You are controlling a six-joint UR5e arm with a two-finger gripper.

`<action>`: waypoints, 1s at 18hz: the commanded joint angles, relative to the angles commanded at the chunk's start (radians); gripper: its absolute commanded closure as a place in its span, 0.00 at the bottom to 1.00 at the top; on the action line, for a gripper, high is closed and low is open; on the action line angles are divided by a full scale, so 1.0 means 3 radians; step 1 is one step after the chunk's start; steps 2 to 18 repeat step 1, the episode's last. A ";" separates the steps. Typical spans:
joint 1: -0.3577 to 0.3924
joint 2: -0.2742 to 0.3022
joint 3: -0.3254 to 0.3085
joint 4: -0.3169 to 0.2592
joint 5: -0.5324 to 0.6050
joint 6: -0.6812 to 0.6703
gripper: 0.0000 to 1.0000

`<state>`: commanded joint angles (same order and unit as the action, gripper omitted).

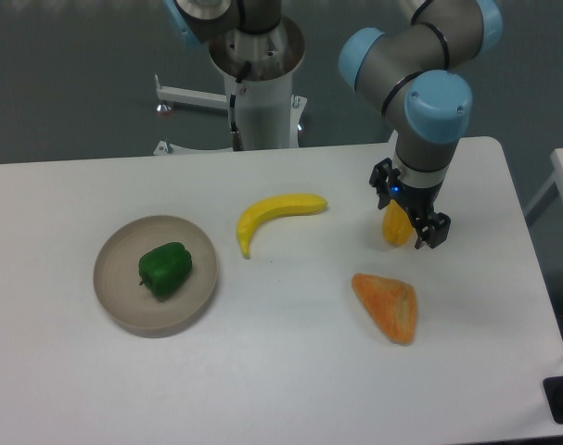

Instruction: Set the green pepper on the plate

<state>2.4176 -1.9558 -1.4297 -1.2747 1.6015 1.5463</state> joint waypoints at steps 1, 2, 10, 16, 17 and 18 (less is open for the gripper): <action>0.0000 0.0000 0.0000 0.0000 0.0000 0.0000 0.00; 0.0000 0.0000 0.0000 0.0000 0.0000 0.0000 0.00; 0.0000 0.0000 0.0000 0.0000 0.0000 0.0000 0.00; 0.0000 0.0000 0.0000 0.0000 0.0000 0.0000 0.00; 0.0000 0.0000 0.0000 0.0000 0.0000 0.0000 0.00; 0.0000 0.0000 0.0000 0.0000 0.0000 0.0000 0.00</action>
